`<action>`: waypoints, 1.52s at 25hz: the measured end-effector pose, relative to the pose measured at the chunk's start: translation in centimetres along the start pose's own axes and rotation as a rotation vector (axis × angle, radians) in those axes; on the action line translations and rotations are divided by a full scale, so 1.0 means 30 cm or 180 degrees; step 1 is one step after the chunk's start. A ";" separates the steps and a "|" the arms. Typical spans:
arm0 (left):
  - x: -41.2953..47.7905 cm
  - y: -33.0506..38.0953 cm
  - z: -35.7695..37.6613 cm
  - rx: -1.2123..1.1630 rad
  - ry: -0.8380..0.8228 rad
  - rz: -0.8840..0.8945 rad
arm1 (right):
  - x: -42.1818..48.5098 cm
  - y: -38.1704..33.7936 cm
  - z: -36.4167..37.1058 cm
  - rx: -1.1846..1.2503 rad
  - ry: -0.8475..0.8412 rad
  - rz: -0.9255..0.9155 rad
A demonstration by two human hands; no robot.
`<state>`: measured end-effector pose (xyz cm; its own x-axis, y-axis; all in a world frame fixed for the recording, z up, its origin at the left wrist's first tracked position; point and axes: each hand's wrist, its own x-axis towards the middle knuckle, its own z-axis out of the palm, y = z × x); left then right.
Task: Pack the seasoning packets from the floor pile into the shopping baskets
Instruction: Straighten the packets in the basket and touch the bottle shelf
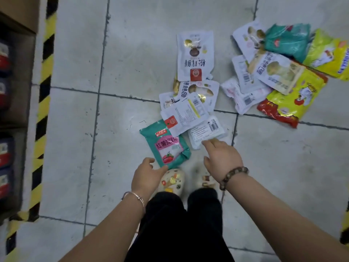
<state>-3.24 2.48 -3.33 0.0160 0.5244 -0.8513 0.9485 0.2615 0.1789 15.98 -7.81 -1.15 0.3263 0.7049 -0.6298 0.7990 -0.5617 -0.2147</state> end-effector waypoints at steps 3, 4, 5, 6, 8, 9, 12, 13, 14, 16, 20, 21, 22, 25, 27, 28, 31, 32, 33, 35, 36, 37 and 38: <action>0.216 -0.060 0.090 -0.0517 0.0087 -0.0340 | 0.249 0.033 0.145 -0.0325 0.0010 -0.0236; 0.280 -0.072 0.126 -0.0717 0.0123 -0.0477 | 0.313 0.049 0.182 -0.0361 0.0086 -0.0246; 0.332 -0.071 0.151 -0.0888 0.0131 -0.0608 | 0.371 0.060 0.207 -0.0397 0.0147 -0.0235; 0.385 -0.078 0.178 -0.1094 0.0116 -0.0726 | 0.422 0.068 0.239 -0.0420 0.0205 -0.0218; 0.462 -0.067 0.228 -0.1528 0.0087 -0.0851 | 0.505 0.082 0.285 -0.0529 0.0245 -0.0251; 0.489 -0.063 0.257 -0.1662 0.0114 -0.0895 | 0.538 0.086 0.307 -0.0639 0.0207 -0.0311; 0.533 -0.046 0.325 -0.1538 0.0500 -0.1089 | 0.628 0.089 0.350 -0.0774 0.0225 -0.0411; 0.539 -0.042 0.335 -0.1494 0.0623 -0.1166 | 0.648 0.085 0.360 -0.0748 0.0257 -0.0418; 0.548 -0.041 0.341 -0.1521 0.0691 -0.1226 | 0.662 0.081 0.371 -0.0710 0.0305 -0.0417; 0.575 -0.040 0.339 -0.1738 0.0682 -0.1310 | 0.671 0.077 0.387 -0.0622 0.0391 -0.0420; 0.605 -0.047 0.319 -0.2138 0.0482 -0.1142 | 0.646 0.093 0.385 -0.0449 0.0470 -0.0550; 0.601 -0.049 0.318 -0.2249 0.0524 -0.1074 | 0.635 0.098 0.374 -0.0356 0.0500 -0.0579; 0.592 -0.049 0.314 -0.2404 0.0574 -0.1053 | 0.621 0.100 0.360 -0.0233 0.0546 -0.0601; 0.561 -0.044 0.298 -0.2642 0.0718 -0.1006 | 0.546 0.097 0.310 0.0410 0.0803 -0.0644; 0.522 -0.022 0.280 -0.2613 0.0732 -0.0892 | 0.463 0.088 0.269 0.1160 0.1027 -0.0504; 0.502 -0.010 0.272 -0.2587 0.0715 -0.0848 | 0.416 0.087 0.250 0.1488 0.1190 -0.0336; 0.405 0.029 0.222 -0.2339 0.0668 -0.0707 | 0.254 0.091 0.188 0.2329 0.1658 0.0477; 0.369 0.037 0.196 -0.2266 0.0687 -0.0680 | 0.203 0.091 0.164 0.2654 0.1706 0.0792; 0.334 0.041 0.165 -0.2198 0.0716 -0.0671 | 0.155 0.091 0.141 0.2974 0.1710 0.1111; 0.253 0.050 0.096 -0.2016 0.0694 -0.0634 | 0.065 0.095 0.092 0.3439 0.1829 0.1700; 0.204 0.059 0.057 -0.1917 0.0631 -0.0587 | 0.017 0.095 0.066 0.3636 0.1926 0.1955; 0.153 0.066 0.018 -0.1832 0.0570 -0.0522 | -0.028 0.091 0.043 0.3845 0.1976 0.2176; 0.104 0.075 -0.018 -0.1747 0.0507 -0.0436 | -0.071 0.086 0.022 0.4021 0.2004 0.2379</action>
<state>-1.23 5.14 -5.31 -0.1829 0.5604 -0.8078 0.6352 0.6945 0.3380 17.01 -11.06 -0.85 0.8375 -0.0022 -0.5464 -0.4368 -0.6035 -0.6671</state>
